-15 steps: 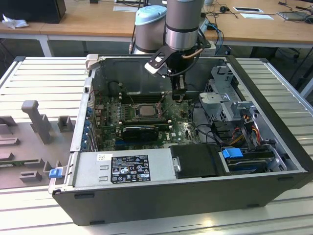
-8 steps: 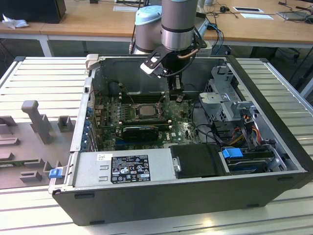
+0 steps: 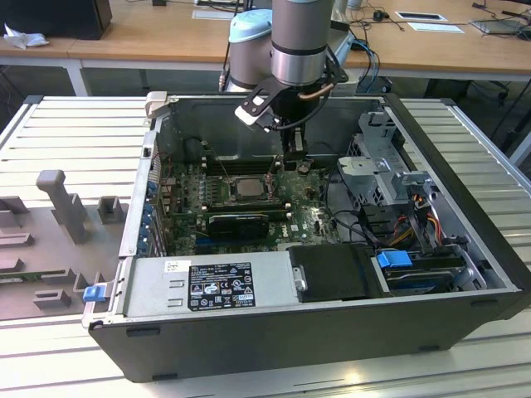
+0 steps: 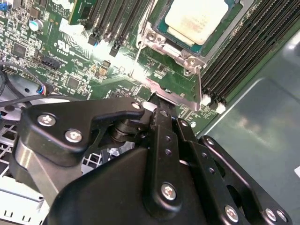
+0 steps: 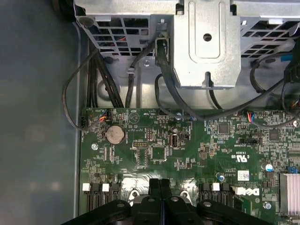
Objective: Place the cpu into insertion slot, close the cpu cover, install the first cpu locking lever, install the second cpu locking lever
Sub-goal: 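Close the cpu cover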
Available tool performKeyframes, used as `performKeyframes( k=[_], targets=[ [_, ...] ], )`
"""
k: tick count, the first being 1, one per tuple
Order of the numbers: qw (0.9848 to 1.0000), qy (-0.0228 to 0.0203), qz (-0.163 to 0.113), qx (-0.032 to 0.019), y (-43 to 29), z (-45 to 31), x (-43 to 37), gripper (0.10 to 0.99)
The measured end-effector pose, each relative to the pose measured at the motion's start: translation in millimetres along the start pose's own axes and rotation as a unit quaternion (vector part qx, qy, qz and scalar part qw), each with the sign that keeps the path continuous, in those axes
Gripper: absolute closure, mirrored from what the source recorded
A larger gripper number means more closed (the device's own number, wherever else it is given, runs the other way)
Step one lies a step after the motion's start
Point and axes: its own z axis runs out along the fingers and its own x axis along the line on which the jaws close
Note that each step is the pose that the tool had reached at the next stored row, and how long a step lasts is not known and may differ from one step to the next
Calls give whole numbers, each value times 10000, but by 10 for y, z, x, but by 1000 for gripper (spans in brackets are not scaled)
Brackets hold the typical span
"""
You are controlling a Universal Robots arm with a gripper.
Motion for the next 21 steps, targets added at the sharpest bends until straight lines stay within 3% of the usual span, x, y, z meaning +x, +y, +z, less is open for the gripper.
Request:
performKeyframes(
  k=[9, 19, 21],
  targets=[
    [10000, 0, 0, 5, -47, 3, -14, 980],
    [10000, 1, -1, 4, -183, 7, -15, 980],
    [10000, 0, -1, 5, -251, 16, -15, 980]
  ],
)
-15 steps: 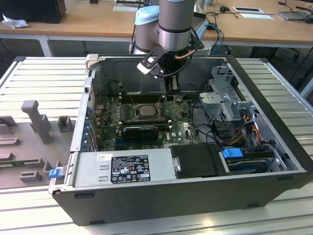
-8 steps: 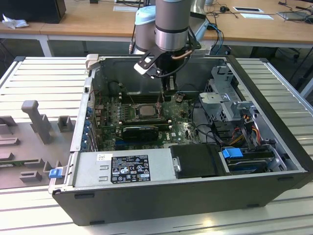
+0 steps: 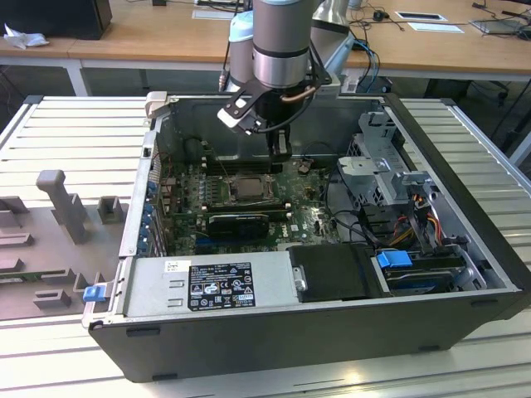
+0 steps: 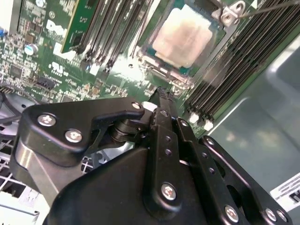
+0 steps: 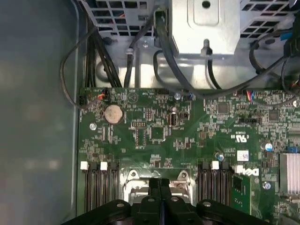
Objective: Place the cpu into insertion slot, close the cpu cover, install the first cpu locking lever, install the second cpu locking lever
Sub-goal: 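Close the cpu cover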
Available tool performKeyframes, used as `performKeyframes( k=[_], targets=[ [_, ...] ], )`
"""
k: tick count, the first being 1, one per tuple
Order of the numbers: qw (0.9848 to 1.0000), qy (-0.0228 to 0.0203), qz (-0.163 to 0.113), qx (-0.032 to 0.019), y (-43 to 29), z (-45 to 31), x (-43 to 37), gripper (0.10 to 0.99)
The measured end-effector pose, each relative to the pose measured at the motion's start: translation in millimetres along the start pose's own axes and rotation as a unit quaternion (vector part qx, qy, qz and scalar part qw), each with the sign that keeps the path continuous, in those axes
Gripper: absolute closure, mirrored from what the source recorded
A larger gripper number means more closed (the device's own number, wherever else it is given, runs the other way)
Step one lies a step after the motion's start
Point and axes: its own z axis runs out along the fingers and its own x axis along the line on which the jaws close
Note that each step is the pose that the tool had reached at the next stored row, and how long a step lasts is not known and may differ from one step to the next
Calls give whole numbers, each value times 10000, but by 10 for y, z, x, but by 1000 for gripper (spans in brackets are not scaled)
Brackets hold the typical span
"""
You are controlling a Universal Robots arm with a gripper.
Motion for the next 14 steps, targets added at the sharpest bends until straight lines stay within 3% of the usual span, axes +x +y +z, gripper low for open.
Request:
performKeyframes(
  k=[8, 9, 11, 14],
  targets=[
    [10000, -2, -1, 3, -92, 101, 0, 980],
    [10000, -3, -11, 17, -110, 102, -1, 980],
    [9999, 14, -51, 99, -127, 103, -2, 980],
    [9994, 28, -316, 101, -137, 110, -9, 980]
  ],
)
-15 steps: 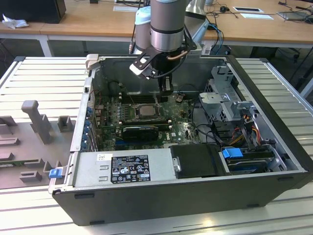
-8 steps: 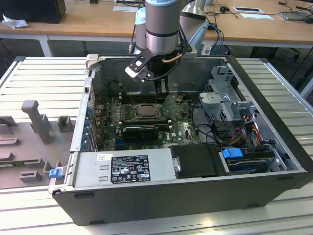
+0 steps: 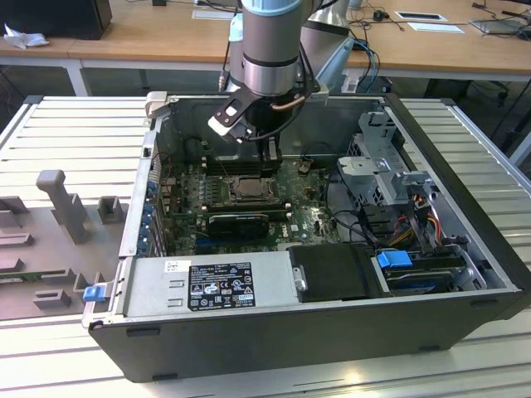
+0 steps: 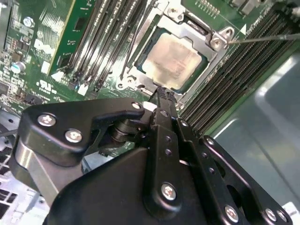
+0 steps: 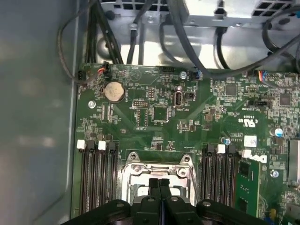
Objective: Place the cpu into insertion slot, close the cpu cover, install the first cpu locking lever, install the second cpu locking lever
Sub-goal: 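Close the cpu cover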
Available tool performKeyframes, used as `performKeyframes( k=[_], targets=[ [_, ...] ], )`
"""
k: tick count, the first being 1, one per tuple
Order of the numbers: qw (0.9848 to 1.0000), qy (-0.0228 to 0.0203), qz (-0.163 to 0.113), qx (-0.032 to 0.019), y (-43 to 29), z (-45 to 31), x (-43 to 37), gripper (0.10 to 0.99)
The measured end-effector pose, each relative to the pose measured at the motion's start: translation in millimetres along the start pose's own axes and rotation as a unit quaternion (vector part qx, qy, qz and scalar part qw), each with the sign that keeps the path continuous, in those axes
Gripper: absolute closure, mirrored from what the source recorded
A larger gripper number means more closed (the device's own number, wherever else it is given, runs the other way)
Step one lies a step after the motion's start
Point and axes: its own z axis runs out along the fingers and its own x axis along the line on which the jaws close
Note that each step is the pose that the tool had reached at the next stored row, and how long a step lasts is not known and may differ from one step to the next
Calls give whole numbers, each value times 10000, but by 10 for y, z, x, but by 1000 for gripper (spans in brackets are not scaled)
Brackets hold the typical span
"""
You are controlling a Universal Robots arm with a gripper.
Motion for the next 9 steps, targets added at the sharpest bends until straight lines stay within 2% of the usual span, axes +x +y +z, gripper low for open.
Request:
performKeyframes(
  k=[1, 2, 3, 4, 6, 9],
  targets=[
    [10000, 2, -55, 0, -5, 1, 0, 980],
    [10000, 5, -98, 1, -45, 0, 2, 980],
    [10000, 7, -100, 0, -119, -3, 7, 980],
    [10000, 7, -99, 0, -153, -4, 10, 980],
    [10000, 7, -99, 0, -189, -6, 12, 980],
    [10000, 6, -99, 1, -205, -7, 13, 980]
  ],
)
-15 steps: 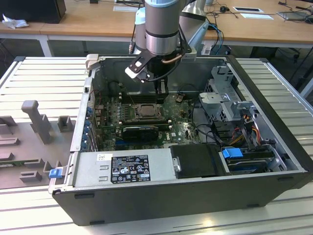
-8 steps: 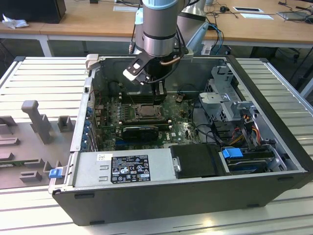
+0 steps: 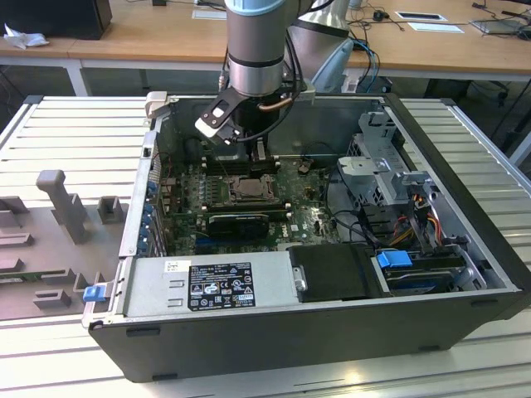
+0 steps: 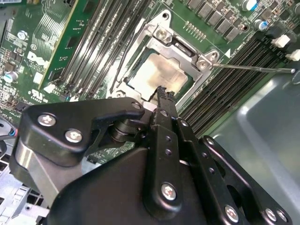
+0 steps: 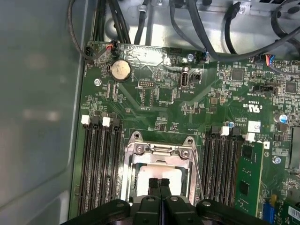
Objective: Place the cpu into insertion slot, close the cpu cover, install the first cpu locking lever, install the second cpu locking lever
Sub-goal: 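Close the cpu cover, then install the first cpu locking lever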
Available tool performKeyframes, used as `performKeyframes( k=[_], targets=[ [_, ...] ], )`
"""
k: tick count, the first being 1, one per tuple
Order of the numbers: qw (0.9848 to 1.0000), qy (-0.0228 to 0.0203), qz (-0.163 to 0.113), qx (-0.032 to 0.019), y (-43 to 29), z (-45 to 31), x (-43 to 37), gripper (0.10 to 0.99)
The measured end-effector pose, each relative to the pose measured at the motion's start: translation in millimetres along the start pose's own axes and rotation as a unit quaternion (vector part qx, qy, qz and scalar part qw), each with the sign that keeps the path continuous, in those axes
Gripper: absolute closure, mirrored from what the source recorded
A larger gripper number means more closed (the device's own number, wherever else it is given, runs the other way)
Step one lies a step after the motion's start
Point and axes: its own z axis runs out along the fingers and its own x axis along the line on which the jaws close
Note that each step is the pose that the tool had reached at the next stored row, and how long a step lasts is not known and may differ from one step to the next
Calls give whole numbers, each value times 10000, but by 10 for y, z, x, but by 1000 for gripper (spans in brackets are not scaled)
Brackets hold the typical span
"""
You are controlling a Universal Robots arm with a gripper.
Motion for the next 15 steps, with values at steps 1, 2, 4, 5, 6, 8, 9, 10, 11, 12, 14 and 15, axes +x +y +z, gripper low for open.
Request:
performKeyframes(
  k=[1, 2, 4, 5, 6, 8, 9, 10, 11, 12, 14, 15],
  targets=[
    [10000, 0, -1, 0, -1, 0, 0, 980],
    [10000, 0, 0, 0, -4, 0, 0, 980],
    [10000, 0, 0, 0, -9, 0, 1, 980],
    [10000, 0, -1, 0, -10, 0, 1, 980],
    [10000, 0, -1, 0, -10, -3, 0, 980],
    [10000, 0, 0, -1, -9, -26, 1, 980],
    [10000, 0, 0, 0, -8, -37, 1, 980],
    [10000, 0, 0, 0, -8, -44, 1, 980],
    [10000, 0, 0, 0, -8, -51, 1, 980],
    [10000, 1, 0, -1, -7, -53, 1, 980],
    [10000, 0, 0, 0, -7, -66, 1, 980],
    [10000, 0, 0, 0, -7, -71, 1, 980]
  ],
)
